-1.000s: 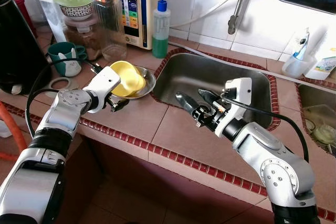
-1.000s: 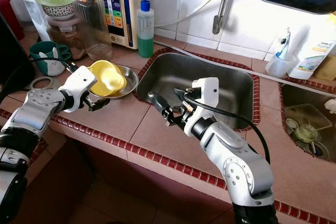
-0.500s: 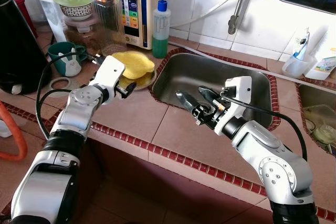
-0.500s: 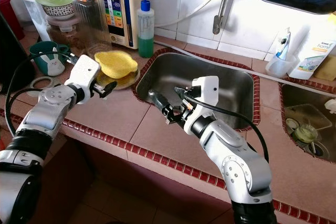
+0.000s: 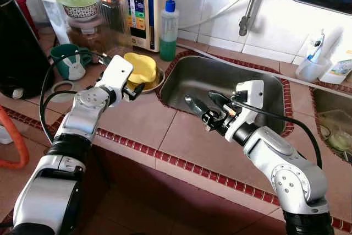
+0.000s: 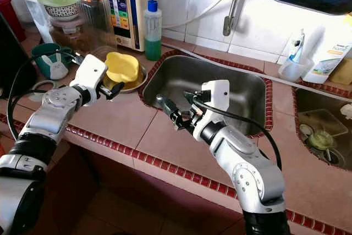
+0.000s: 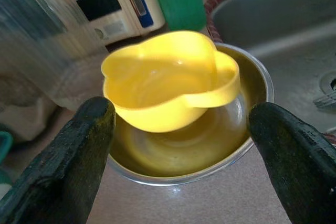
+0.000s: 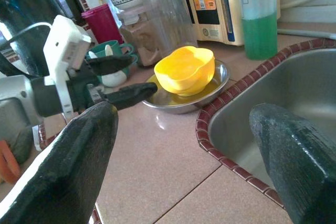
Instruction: Kitchen organization
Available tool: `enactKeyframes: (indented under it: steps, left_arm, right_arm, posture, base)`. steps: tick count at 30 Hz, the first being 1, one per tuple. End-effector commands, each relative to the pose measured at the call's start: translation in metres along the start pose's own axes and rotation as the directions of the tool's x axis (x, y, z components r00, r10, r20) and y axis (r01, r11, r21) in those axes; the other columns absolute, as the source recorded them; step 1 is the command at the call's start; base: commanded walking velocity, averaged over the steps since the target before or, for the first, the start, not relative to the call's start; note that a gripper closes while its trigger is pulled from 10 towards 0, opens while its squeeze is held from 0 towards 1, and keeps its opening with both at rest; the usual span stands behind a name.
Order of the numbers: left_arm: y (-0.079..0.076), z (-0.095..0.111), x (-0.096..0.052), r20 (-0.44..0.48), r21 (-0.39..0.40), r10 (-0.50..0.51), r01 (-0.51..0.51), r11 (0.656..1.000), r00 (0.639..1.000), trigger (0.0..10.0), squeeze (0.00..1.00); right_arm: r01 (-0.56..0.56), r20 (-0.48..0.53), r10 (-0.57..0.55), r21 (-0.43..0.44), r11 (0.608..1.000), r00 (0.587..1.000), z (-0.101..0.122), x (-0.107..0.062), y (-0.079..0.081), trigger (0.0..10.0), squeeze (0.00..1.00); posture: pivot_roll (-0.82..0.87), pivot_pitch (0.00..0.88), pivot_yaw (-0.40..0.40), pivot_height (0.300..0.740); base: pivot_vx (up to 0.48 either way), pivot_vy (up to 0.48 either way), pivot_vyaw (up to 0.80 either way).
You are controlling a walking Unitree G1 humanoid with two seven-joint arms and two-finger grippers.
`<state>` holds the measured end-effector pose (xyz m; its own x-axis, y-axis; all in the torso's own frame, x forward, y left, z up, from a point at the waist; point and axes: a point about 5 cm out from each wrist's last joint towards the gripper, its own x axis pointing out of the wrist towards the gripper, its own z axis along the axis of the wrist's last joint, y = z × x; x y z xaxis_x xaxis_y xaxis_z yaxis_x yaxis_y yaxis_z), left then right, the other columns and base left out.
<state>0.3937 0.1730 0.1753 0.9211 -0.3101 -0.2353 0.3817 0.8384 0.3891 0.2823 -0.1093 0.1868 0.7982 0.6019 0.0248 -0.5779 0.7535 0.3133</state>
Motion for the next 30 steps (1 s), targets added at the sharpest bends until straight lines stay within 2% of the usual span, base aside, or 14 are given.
enactKeyframes:
  steps: [1,6,12,15,21,23,30]
  left_arm:
    - [-0.005,0.002,0.005,-0.011,0.022,-0.022,0.022,1.000,1.000,10.0,0.00]
    - [-0.011,-0.005,0.010,-0.068,-0.020,-0.063,0.061,0.998,0.996,10.0,0.00]
    - [-0.010,-0.009,0.013,-0.100,-0.081,-0.047,0.039,0.996,0.994,10.0,0.00]
    - [-0.015,-0.016,0.014,-0.130,-0.198,-0.064,0.037,0.980,0.989,10.0,0.00]
    - [-0.020,-0.024,0.012,-0.179,-0.172,-0.125,0.094,0.981,0.976,10.0,0.00]
    - [-0.023,-0.030,0.010,-0.211,-0.155,-0.184,0.153,0.976,0.960,10.0,0.00]
    - [-0.022,-0.035,0.007,-0.241,-0.111,-0.224,0.202,0.973,0.944,10.0,0.00]
  right_arm:
    - [0.011,0.019,-0.011,-0.014,1.000,1.000,0.005,0.000,-0.002,10.0,0.00]
    - [0.011,0.021,-0.011,-0.013,1.000,1.000,0.005,-0.001,-0.001,10.0,0.00]
    - [0.019,0.021,-0.018,-0.011,1.000,1.000,0.005,-0.002,0.000,10.0,0.00]
    - [0.026,0.018,-0.026,-0.010,1.000,1.000,0.005,-0.005,0.000,10.0,0.00]
    - [0.033,0.017,-0.033,-0.012,0.999,0.999,0.006,-0.008,-0.001,10.0,0.00]
    - [0.037,0.016,-0.037,-0.013,0.999,0.999,0.006,-0.009,-0.002,10.0,0.00]
    - [0.036,0.015,-0.036,-0.013,0.999,0.999,0.006,-0.008,-0.002,10.0,0.00]
  posture:
    - [0.18,0.000,-0.035,0.740]
    - [0.17,0.000,-0.033,0.740]
    - [0.15,0.000,-0.030,0.740]
    - [0.14,0.000,-0.027,0.740]
    - [0.13,0.000,-0.027,0.740]
    - [0.13,0.000,-0.026,0.740]
    - [0.14,0.000,-0.028,0.740]
  base:
    - [0.000,0.000,0.00]
    - [0.000,0.000,0.00]
    - [0.000,0.000,0.00]
    - [0.000,0.000,0.00]
    - [0.000,0.000,0.00]
    - [0.000,0.000,0.00]
    - [0.000,0.000,0.00]
